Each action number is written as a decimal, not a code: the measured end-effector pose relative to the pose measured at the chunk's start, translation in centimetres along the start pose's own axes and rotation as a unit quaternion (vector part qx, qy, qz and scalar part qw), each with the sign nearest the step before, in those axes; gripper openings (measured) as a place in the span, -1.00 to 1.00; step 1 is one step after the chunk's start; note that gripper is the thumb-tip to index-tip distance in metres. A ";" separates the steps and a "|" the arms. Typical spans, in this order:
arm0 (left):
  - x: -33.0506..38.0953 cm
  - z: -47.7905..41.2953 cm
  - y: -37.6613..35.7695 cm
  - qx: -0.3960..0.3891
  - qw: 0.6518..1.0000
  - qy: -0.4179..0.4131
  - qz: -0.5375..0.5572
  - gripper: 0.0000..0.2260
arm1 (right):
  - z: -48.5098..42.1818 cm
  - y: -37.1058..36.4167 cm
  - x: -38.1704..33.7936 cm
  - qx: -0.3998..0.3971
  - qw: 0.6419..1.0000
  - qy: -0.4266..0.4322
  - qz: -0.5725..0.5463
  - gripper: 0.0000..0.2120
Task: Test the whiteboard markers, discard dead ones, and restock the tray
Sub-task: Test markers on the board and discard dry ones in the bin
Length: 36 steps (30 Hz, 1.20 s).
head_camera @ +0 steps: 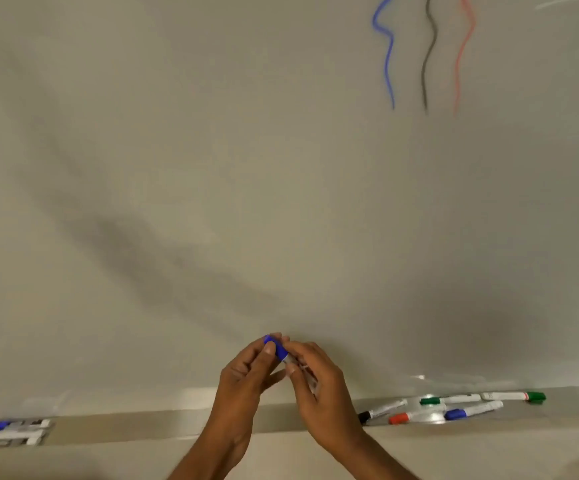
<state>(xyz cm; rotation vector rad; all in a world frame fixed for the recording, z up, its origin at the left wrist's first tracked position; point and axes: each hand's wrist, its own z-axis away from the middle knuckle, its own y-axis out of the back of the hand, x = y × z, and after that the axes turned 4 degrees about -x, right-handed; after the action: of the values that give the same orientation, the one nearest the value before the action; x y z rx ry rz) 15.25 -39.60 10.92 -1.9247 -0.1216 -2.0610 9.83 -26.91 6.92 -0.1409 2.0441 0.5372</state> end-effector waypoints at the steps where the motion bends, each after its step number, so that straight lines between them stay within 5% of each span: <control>1: 1.2 0.1 -0.2 -0.016 1.000 0.000 0.013 -0.76 | -0.4 0.5 -1.2 0.005 1.000 -0.001 -0.009 -0.71; 12: 11.5 1.3 -3.6 -0.041 0.994 -0.086 0.053 -0.81 | -3.9 2.9 -11.5 0.117 0.989 0.057 0.068 -0.73; 20: 16.4 2.5 -4.9 -0.013 0.981 -0.189 0.048 -0.86 | -4.4 4.9 -15.5 0.137 0.986 0.002 0.090 -0.69; 22: 17.7 2.7 -5.1 -0.002 0.971 -0.240 0.016 -0.87 | -4.5 5.8 -16.8 0.128 0.991 -0.019 0.045 -0.86; 27: 21.3 1.9 -3.6 0.097 0.901 -0.408 -0.111 -0.88 | -5.3 8.9 -20.7 0.144 0.979 0.017 -0.141 -0.63; 32: 23.9 -1.6 -1.7 0.130 0.833 -0.477 -0.248 -0.64 | -6.6 11.8 -25.7 0.097 0.891 0.031 -0.443 -0.66; 34: 24.9 -3.1 -1.2 0.124 0.805 -0.508 -0.281 -0.58 | -7.0 12.4 -27.1 0.068 0.868 0.034 -0.491 -0.67; 36: 25.7 -4.6 -0.8 0.120 0.777 -0.527 -0.323 -0.56 | -7.7 12.6 -28.0 0.076 0.887 0.052 -0.453 -0.72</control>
<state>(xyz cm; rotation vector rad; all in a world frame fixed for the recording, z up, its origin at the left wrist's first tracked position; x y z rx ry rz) 9.51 -44.50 35.89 -2.8266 -1.3657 -0.8154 14.15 -22.29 37.92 -0.9867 1.8465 -0.2255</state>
